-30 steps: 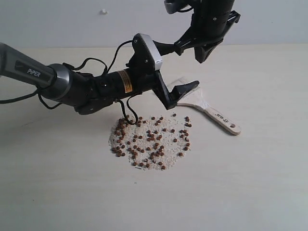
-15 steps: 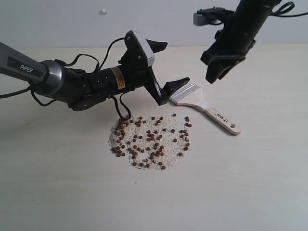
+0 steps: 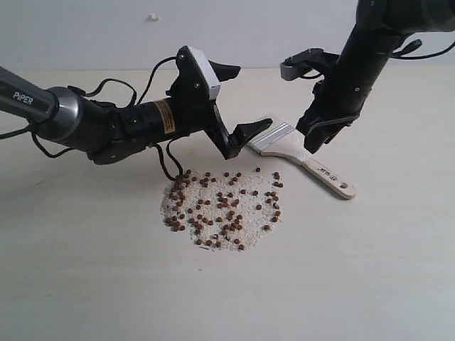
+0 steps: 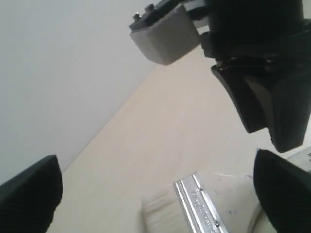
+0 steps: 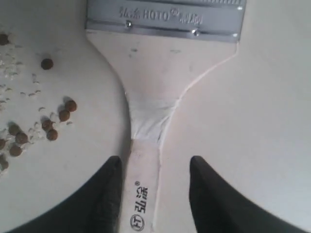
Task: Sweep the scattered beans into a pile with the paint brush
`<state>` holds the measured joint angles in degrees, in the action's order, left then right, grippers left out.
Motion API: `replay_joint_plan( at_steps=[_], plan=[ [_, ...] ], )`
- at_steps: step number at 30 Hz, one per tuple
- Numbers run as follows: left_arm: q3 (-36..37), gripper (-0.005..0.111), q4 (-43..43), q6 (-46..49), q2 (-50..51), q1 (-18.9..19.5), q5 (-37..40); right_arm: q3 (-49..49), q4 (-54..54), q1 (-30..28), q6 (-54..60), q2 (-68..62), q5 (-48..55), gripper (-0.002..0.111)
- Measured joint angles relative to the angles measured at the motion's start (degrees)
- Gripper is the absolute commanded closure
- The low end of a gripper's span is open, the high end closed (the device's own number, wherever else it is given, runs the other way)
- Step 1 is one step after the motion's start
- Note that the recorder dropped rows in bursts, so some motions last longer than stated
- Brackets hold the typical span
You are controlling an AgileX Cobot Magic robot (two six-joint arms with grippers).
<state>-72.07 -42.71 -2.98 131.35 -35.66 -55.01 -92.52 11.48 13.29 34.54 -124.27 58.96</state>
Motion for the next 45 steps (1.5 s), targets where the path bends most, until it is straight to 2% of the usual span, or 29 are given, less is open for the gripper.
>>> replay_joint_plan(
  at_steps=[2, 4, 16, 29, 32, 35, 37, 42, 45],
  plan=[
    [0.3, 0.002, -0.4, -0.9, -0.2, 0.6, 0.1, 0.0, -3.8, 2.4, -2.8, 0.0, -3.3, 0.051],
    [0.3, 0.002, -1.0, -1.9, -1.1, 1.1, 0.1, 0.0, -4.5, 4.0, -4.4, 0.0, -5.4, 0.051],
    [0.3, 0.002, -2.1, -4.5, -2.0, 1.3, 0.1, 6.1, -6.2, 4.1, -6.6, -1.7, -11.9, 0.052],
    [0.3, 0.002, -2.2, -4.5, -2.0, 1.3, 0.1, 6.2, -6.1, 4.1, -6.7, -2.2, -14.2, 0.052],
    [0.3, 0.002, -2.2, -4.5, -2.0, 1.3, 0.1, 6.2, -5.7, 4.1, -6.7, -2.7, -14.4, 0.055],
    [0.3, 0.002, -2.2, -4.5, -2.0, 1.3, 0.1, 6.2, -5.2, 4.1, -6.7, -2.8, -14.4, 0.059],
    [0.3, 0.002, -2.2, -4.5, -2.0, 1.3, 0.1, 6.2, -4.9, 4.1, -6.8, -2.9, -14.1, 0.066],
    [0.3, 0.002, -2.3, -4.5, -2.0, 1.3, 0.1, 6.2, -4.8, 4.1, -6.8, -2.9, -13.9, 0.105],
    [0.3, 0.002, -2.3, -4.5, -2.0, 1.3, 0.1, 6.2, -4.8, 4.1, -7.0, -2.9, -13.5, 0.108]
  ],
)
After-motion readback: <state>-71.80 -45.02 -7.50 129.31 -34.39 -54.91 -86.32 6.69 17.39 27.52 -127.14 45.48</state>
